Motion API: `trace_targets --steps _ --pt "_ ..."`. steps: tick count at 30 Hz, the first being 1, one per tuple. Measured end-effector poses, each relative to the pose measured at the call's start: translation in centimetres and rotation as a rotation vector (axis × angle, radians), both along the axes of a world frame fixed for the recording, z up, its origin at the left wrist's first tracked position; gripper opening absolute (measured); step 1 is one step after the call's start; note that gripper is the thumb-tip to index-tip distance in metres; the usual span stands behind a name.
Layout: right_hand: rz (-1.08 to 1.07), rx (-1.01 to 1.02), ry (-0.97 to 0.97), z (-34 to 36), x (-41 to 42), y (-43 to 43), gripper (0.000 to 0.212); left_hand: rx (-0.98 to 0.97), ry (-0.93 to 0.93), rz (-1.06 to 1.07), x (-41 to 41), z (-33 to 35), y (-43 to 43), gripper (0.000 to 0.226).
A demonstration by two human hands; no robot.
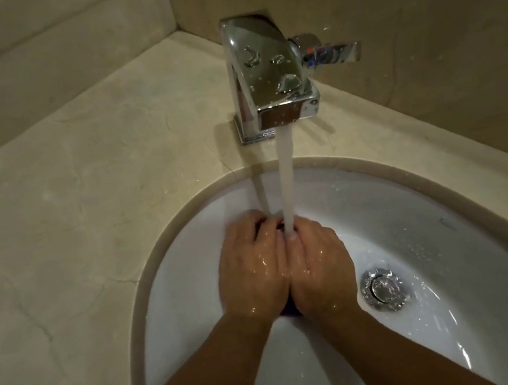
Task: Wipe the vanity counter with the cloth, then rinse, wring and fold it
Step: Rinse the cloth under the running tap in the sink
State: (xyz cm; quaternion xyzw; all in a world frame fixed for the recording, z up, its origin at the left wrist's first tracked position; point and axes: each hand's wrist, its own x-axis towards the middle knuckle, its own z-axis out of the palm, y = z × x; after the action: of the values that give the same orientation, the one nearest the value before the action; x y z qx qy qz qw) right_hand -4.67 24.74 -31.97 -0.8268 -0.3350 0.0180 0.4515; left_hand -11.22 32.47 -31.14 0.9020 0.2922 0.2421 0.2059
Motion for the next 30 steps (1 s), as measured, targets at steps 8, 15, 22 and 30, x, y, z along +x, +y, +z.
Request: trace_targets --steps 8,15,22,30 --pt "-0.045 -0.242 -0.138 -1.8 2.3 0.2 0.027 0.142 0.079 0.133 1.2 -0.3 -0.3 0.023" --pt "0.015 -0.151 -0.107 -0.7 3.7 0.5 0.040 0.026 0.178 0.178 2.8 -0.8 -0.8 0.033" --pt "0.136 -0.214 -0.013 1.3 3.6 0.5 0.055 -0.178 0.137 0.125 2.6 1.3 -1.1 0.060" --pt "-0.016 0.296 0.080 5.5 1.6 0.6 0.037 0.043 -0.236 0.054 0.4 5.0 -0.3 0.033"
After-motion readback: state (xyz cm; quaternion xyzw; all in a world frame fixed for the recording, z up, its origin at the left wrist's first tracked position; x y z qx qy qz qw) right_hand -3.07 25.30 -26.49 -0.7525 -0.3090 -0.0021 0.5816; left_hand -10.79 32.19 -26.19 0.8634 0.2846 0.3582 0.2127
